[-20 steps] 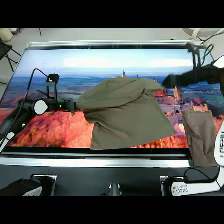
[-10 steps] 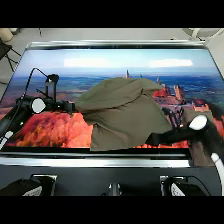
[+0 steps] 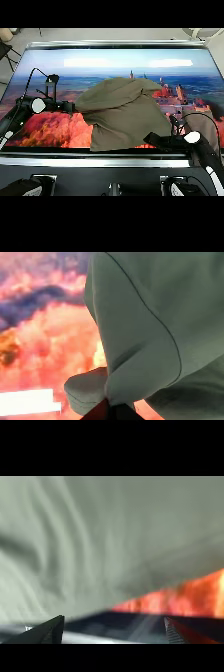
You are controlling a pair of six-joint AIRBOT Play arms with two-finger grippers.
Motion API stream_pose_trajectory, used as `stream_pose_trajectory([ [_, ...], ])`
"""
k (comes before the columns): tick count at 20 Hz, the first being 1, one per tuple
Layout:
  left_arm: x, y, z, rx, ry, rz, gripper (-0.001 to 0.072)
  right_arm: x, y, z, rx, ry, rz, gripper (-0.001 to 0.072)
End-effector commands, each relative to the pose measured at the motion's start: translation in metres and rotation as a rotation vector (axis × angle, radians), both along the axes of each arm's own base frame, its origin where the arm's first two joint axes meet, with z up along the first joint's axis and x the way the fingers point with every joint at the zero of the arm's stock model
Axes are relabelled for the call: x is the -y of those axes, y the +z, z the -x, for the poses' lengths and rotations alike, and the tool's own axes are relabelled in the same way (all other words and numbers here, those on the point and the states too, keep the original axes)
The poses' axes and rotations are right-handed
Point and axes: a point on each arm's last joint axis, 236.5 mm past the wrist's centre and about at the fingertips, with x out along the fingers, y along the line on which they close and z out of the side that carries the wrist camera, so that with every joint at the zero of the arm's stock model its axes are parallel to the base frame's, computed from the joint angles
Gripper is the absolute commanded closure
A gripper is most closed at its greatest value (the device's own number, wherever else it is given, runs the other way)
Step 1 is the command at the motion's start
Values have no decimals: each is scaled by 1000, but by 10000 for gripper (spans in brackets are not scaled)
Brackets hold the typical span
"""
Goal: Fold the shirts.
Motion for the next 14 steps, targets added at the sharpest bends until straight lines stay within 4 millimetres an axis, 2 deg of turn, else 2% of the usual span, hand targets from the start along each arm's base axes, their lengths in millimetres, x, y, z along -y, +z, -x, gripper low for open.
stream_pose_trajectory([
  [1, 2, 1, 0, -1, 4, 12, 684, -1, -9, -20, 7, -107, -41, 49],
  [3, 4, 1, 1, -4, 6, 23, 684, 0, -16, -32, 17, -149, -53, 50],
  [4, 4, 1, 1, -5, 7, 26, 684, 1, -19, -36, 14, -173, -59, 92],
  [6, 5, 2, 0, -3, 7, 30, 684, -2, -21, -42, 12, -204, -87, 278],
  [8, 5, 6, -2, 9, 7, 32, 684, 4, -17, -56, 91, -200, -65, 691],
  [10, 0, 16, -9, 50, -48, -20, 684, 10, -4, -75, 199, -113, -8, 691],
  [12, -23, 32, -16, 84, -89, -138, 684, 27, 25, -102, 335, 92, 147, 692],
  [13, -37, 39, -16, 76, -81, -181, 684, 47, 43, -116, 378, 189, 276, 692],
  [14, -45, 41, -11, 49, -65, -190, 684, 75, 66, -132, 400, 241, 424, 692],
])
